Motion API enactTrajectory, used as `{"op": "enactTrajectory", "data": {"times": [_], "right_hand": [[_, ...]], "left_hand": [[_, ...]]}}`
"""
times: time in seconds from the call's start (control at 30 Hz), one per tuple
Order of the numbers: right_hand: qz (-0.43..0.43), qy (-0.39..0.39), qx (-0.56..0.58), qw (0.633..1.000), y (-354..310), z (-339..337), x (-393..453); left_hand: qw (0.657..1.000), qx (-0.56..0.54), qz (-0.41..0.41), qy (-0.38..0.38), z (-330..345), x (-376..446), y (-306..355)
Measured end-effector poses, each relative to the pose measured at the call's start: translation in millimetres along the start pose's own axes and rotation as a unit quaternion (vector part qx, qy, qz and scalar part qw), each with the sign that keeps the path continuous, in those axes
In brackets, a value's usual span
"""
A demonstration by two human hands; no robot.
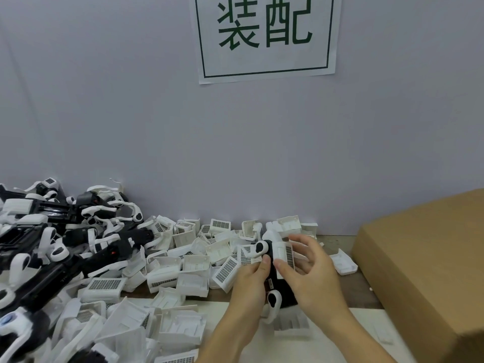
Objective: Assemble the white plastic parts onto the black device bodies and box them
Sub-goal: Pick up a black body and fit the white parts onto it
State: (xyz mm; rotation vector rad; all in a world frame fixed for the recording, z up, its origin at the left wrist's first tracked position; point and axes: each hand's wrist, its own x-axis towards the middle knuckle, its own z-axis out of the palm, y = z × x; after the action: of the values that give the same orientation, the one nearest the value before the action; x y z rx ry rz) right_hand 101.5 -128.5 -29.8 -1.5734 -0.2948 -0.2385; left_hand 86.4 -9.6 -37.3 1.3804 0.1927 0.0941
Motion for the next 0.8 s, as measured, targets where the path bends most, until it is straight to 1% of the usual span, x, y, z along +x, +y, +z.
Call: {"op": "enactTrajectory", "data": {"times": [0.07,0.17,0.23,0.33,0.4,0.47,0.6,0.63,0.7,0.8], "right_hand": [[0.007,-0.009,-0.025,1.000,1.0,0.2,0.0],[0.028,-0.041,-0.031,0.998,2.8,-0.5,-1.0],[0.023,-0.033,-0.030,0.999,2.9,0.8,-1.0],[0.008,-0.024,-0.051,0.998,3.0,1.9,-1.5],[0.002,-0.053,-0.072,0.996,2.5,0.1,-2.7],[-0.004,-0.078,-0.069,0.995,3.0,-3.3,-3.8],[-0.029,-0.063,-0.033,0.997,5.3,-4.2,-4.0],[-0.026,-0.062,-0.029,0.997,5.5,-4.5,-3.5],[-0.012,-0.091,-0.026,0.995,6.7,-8.9,-2.7],[0.069,-0.137,0.058,0.986,5.6,-17.3,-0.5]], "left_hand": [[1.000,-0.007,0.001,0.008,0.0,-0.7,-0.2],[1.000,-0.018,0.006,0.016,-1.7,-0.8,-0.5],[1.000,-0.020,0.014,0.013,-1.8,-0.3,-2.4],[0.999,-0.035,0.021,-0.009,-1.7,-1.1,-3.2],[0.997,-0.062,0.034,-0.027,-4.0,-1.1,-3.4],[0.995,-0.072,0.052,-0.037,-6.7,-1.9,-3.6],[0.993,0.003,0.103,-0.059,-5.7,-5.0,-2.3],[0.992,0.011,0.110,-0.054,-5.1,-5.7,-2.0],[0.993,0.001,0.112,-0.038,-5.4,-6.0,-3.3],[0.993,-0.021,0.105,-0.040,-5.3,-7.0,-3.0]]}}
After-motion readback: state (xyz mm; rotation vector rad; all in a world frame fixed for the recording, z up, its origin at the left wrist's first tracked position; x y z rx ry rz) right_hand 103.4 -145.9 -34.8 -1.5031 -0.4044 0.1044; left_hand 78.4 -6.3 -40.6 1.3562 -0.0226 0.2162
